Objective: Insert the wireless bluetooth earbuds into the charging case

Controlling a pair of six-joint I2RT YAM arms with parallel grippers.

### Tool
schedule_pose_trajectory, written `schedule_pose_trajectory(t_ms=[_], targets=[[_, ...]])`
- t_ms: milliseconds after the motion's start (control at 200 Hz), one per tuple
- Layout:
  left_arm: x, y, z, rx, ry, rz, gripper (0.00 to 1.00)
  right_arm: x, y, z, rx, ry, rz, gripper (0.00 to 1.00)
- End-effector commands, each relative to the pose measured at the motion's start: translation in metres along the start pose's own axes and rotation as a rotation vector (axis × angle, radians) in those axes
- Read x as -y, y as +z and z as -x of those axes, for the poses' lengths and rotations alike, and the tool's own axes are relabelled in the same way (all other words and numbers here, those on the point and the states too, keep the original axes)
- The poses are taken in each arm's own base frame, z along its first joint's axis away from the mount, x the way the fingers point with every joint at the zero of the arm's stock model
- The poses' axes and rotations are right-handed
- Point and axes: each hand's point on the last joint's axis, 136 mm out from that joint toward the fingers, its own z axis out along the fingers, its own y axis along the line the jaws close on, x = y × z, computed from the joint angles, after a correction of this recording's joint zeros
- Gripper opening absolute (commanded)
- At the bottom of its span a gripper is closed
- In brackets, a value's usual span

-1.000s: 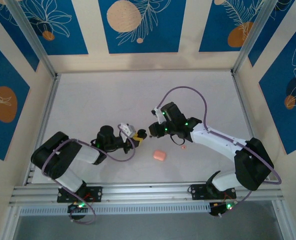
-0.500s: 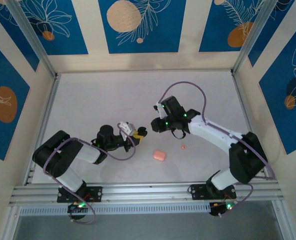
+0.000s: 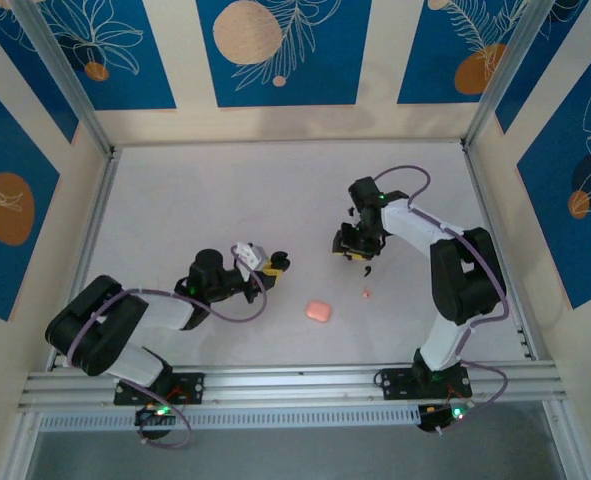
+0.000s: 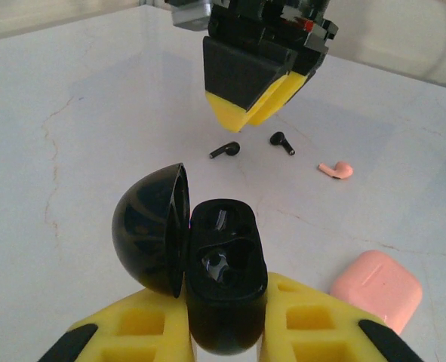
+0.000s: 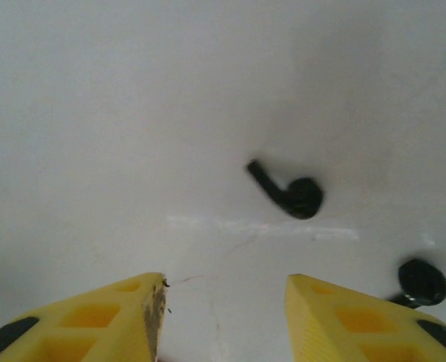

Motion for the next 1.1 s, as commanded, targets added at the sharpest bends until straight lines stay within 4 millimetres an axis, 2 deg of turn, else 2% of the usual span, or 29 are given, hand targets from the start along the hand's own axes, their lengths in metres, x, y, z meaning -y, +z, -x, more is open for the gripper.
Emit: schedule_pose_trajectory(t_ms=[0,245,370,550,725,1095], targets=[[-0.003,-0.004,-0.006,-0.026,0.019,0.017,0.20,-0.002,0.016,-0.012,-0.086,0.074,0.055,0.50],[-0.003,-0.004,-0.006,-0.026,0.018,0.021,0.20,0.002,0.035,-0.009,-0.121,0.095,0.053,0.50],[-0.004,-0.004,-0.006,-0.028,0.017,0.024,0.20,0.007,0.038,0.000,-0.101,0.100,0.049,0.50],[-0.005,-0.005,-0.006,-0.029,0.018,0.033,0.20,0.014,0.036,0.019,-0.048,0.103,0.038,0.50],[-0.006,-0.004,-0.008,-0.036,0.014,0.035,0.20,0.008,0.030,0.035,-0.003,0.085,0.077,0.45],[-0.007,-0.002,-0.006,-0.035,0.013,0.035,0.20,-0.003,0.028,0.047,0.020,0.044,0.106,0.44]])
